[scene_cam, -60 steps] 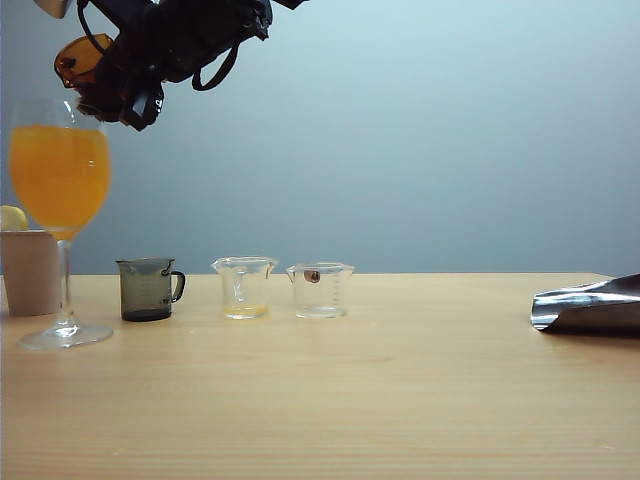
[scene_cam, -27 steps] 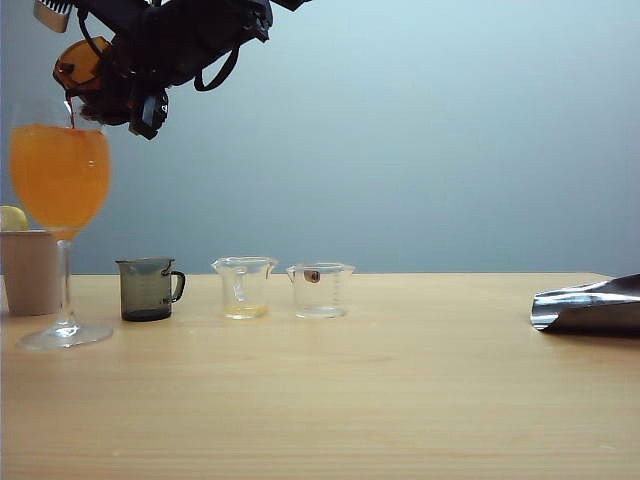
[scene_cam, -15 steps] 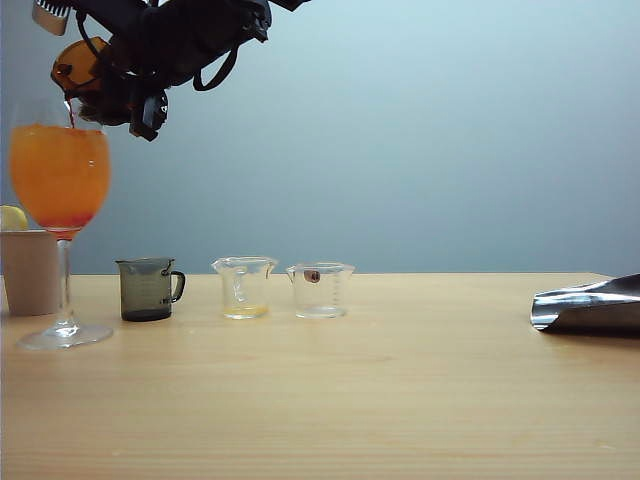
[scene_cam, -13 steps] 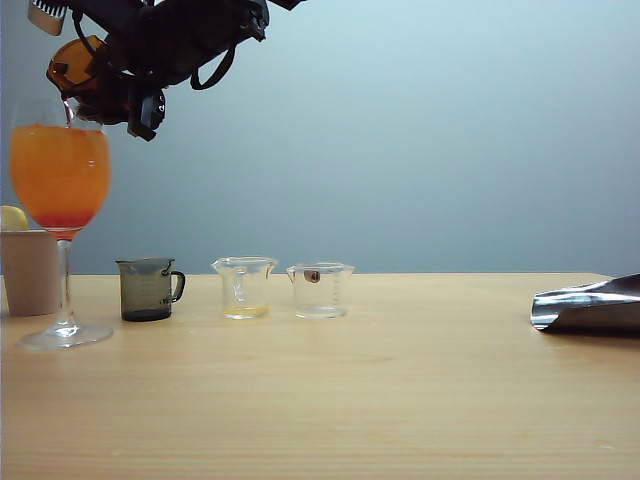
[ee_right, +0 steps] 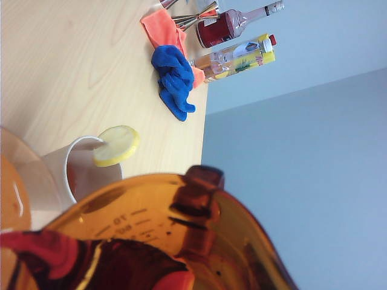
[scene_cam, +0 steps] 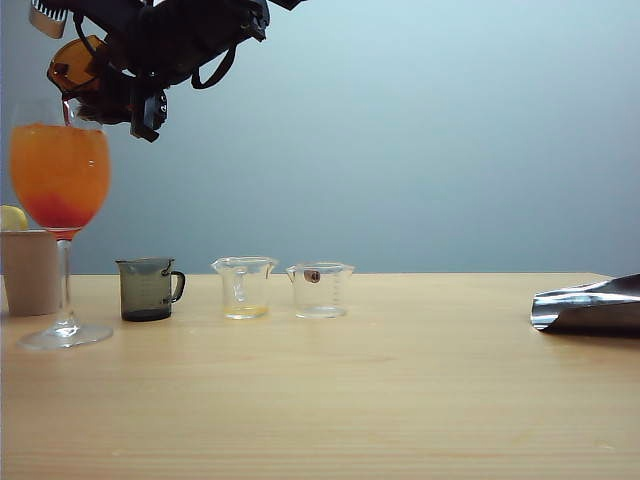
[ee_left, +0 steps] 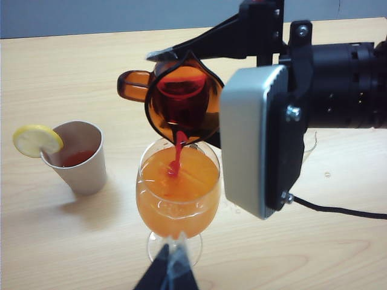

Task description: Pick up the fourth measuring cup from the left, pour the grenadine inside into the goblet, and finally put the measuring cup back in its original place.

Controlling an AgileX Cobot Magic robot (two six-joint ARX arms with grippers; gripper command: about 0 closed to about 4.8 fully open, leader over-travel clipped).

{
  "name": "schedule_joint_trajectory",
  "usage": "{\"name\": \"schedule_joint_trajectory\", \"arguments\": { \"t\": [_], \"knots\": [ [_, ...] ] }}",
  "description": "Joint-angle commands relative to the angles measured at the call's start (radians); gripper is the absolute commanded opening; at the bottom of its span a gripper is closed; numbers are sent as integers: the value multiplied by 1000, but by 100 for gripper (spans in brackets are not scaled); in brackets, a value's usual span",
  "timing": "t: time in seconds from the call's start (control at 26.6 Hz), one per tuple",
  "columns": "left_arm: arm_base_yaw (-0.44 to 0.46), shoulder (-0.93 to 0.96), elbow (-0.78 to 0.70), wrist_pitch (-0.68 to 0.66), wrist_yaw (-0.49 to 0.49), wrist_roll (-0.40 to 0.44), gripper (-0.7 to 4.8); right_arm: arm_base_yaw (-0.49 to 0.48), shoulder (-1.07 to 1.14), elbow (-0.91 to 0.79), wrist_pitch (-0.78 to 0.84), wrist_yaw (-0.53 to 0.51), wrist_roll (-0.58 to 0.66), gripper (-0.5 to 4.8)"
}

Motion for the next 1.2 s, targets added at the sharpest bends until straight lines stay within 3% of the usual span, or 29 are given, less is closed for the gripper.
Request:
{"name": "schedule_joint_trajectory", "arguments": {
  "t": [0.04, 1.2],
  "knots": [
    [-2, -2, 3, 6, 3, 0, -5, 3, -10, 8, 36, -2, -27, 17],
    [-5, -2, 3, -14, 3, -1, -5, 3, -10, 8, 46, 1, -119, 17]
  ]
}}
